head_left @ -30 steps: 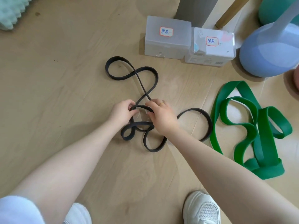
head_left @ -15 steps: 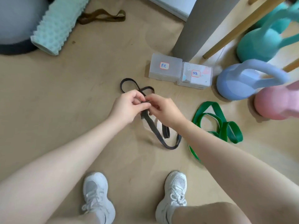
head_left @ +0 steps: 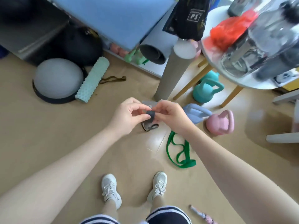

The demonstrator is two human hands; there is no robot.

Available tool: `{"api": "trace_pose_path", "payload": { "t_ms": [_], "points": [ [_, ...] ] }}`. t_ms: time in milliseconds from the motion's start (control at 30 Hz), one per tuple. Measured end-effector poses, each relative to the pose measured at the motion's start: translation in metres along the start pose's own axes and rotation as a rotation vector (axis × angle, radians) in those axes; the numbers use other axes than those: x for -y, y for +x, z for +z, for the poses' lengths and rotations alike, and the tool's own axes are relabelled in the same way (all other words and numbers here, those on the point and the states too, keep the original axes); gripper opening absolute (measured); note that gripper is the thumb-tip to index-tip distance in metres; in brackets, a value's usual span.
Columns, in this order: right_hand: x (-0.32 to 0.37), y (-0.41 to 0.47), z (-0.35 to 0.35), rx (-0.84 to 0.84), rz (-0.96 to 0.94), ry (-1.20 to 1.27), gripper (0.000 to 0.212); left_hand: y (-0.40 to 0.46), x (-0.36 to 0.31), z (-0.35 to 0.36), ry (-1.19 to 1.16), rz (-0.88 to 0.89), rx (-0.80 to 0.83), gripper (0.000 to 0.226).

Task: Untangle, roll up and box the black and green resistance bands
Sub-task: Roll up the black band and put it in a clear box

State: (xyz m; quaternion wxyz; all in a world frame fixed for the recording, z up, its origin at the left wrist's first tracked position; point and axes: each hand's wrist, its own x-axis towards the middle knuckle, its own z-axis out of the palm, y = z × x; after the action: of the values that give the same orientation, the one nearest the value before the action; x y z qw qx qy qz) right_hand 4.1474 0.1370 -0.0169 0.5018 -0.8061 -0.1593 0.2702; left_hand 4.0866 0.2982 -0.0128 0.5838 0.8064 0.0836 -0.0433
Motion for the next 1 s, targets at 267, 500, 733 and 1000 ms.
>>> {"api": "trace_pose_path", "payload": {
  "t_ms": [267, 500, 733, 1000],
  "points": [
    [0.126, -0.051, -0.027, 0.069, -0.208, 0.212, 0.018, -0.047, -0.109, -0.055, -0.093, 0.148, -0.098, 0.023],
    [0.176, -0.070, -0.034, -0.136, -0.405, 0.204, 0.012, -0.058, -0.163, -0.063, -0.223, 0.292, -0.214, 0.022],
    [0.214, -0.075, -0.056, -0.261, -0.508, 0.099, 0.019, -0.051, -0.200, -0.067, -0.310, 0.351, -0.249, 0.016],
    [0.204, -0.073, -0.058, -0.150, -0.504, 0.311, 0.024, -0.044, -0.191, -0.076, -0.480, 0.235, 0.228, 0.015]
  ]
}}
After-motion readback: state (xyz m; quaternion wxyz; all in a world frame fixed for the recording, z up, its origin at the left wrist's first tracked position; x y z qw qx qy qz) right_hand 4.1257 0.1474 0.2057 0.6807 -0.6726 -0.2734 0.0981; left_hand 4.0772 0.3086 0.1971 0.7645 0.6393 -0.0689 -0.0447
